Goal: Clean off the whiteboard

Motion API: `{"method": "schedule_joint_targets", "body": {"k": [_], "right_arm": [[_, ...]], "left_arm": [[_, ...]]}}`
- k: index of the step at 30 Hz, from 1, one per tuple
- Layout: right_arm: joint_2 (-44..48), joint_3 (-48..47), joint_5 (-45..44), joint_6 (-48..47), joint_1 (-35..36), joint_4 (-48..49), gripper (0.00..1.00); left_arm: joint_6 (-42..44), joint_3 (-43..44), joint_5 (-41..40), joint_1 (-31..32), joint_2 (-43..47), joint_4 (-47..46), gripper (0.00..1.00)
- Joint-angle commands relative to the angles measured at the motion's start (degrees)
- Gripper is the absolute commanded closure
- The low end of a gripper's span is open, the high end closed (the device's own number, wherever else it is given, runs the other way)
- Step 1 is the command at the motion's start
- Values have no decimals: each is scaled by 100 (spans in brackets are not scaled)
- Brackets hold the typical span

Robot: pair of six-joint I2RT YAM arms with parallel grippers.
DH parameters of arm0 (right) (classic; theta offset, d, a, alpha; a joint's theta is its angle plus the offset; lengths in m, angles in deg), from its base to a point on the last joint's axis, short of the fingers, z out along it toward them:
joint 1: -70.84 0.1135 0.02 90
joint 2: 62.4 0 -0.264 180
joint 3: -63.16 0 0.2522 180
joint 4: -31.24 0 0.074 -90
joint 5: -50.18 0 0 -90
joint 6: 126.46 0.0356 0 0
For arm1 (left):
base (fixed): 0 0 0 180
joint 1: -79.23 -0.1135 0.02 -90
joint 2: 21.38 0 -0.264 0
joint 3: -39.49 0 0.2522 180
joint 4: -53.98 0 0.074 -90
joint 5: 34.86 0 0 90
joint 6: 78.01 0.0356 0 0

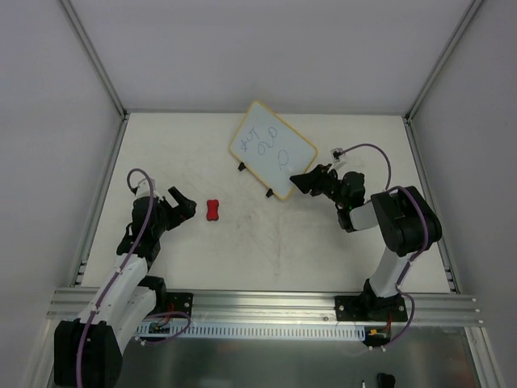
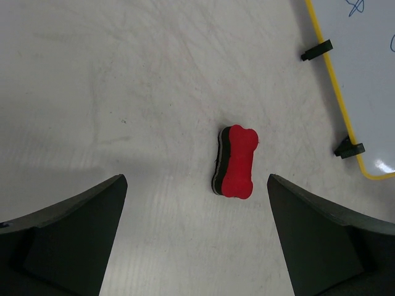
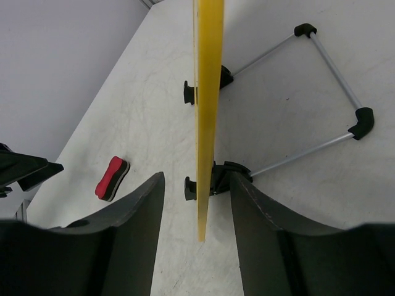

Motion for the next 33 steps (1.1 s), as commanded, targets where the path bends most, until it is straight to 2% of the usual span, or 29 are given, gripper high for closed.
{"method": "schedule_joint_targets", "body": {"k": [1, 9, 15, 16, 18, 19, 23, 24, 26, 33], "right_arm": [[-58, -191, 166, -113, 9, 1004, 51], [-137, -218, 131, -175, -8, 1004, 61], [-234, -270, 131, -175, -17, 1013, 70], [-251, -279, 122, -175, -17, 1013, 76], [-286, -279, 105, -175, -17, 1022, 81], [-295, -279, 96, -175, -17, 1022, 86], [-357, -288, 87, -175, -17, 1022, 97], [-374, -288, 87, -175, -26, 1022, 98], [-409, -288, 87, -175, -35, 1022, 100], [-401, -262, 96, -148, -70, 1039, 100]], "left_arm": [[106, 339, 434, 34, -503, -376, 1], [-17, 945, 1092, 34, -1873, -438, 1], [106, 1253, 1278, 52, -2183, -412, 1], [115, 1253, 1191, 104, -2157, -403, 1], [107, 1262, 937, 183, -2043, -324, 1], [89, 1297, 727, 253, -2025, -246, 1], [351, 1840, -126, 911, -2174, 334, 1], [405, 1955, -563, 1035, -2331, 440, 1], [493, 2359, -856, 1220, -2534, 949, 1], [686, 3195, -778, 1335, -3693, 1838, 1]]}}
